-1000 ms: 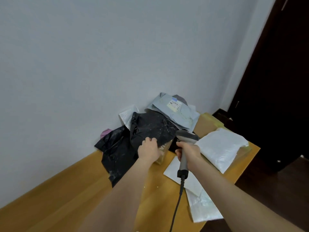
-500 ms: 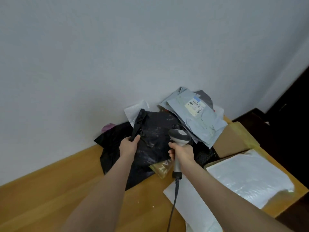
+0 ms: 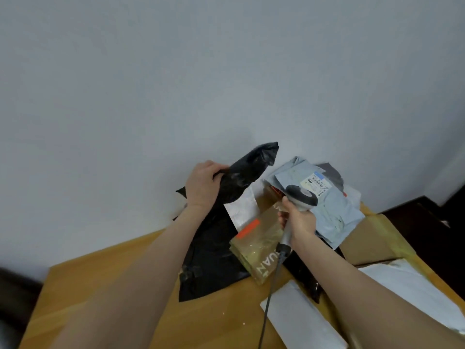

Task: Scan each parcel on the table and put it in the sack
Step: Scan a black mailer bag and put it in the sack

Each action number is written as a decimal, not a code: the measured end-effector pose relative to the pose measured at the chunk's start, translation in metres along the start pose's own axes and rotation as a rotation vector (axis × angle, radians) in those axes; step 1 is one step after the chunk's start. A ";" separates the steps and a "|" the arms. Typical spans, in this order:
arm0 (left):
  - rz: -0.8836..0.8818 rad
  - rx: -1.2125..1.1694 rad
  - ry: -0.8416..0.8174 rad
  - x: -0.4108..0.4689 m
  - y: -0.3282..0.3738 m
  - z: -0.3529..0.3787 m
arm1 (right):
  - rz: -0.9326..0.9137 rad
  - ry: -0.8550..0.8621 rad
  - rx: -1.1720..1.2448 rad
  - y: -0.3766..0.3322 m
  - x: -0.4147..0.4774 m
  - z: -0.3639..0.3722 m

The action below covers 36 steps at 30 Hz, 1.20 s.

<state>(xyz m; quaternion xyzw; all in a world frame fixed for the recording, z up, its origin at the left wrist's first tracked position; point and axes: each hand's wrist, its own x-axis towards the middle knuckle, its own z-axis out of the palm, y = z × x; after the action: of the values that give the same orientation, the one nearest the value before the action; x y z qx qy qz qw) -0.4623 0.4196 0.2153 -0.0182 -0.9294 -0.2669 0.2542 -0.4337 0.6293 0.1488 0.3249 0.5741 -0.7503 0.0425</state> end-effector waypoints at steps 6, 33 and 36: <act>-0.144 0.208 -0.808 -0.090 -0.032 0.051 | 0.041 0.084 -0.001 0.012 0.002 -0.016; -1.307 -0.503 -0.482 -0.129 -0.063 0.097 | 0.073 -0.271 -0.451 0.080 0.026 0.008; -1.472 -0.563 -0.517 -0.148 -0.057 0.096 | 0.056 -0.279 -0.461 0.080 0.024 0.007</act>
<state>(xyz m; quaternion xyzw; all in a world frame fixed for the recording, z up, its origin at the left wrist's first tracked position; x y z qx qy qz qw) -0.3878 0.4337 0.0466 0.4711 -0.6311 -0.5752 -0.2211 -0.4206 0.6035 0.0704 0.2161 0.7093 -0.6357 0.2149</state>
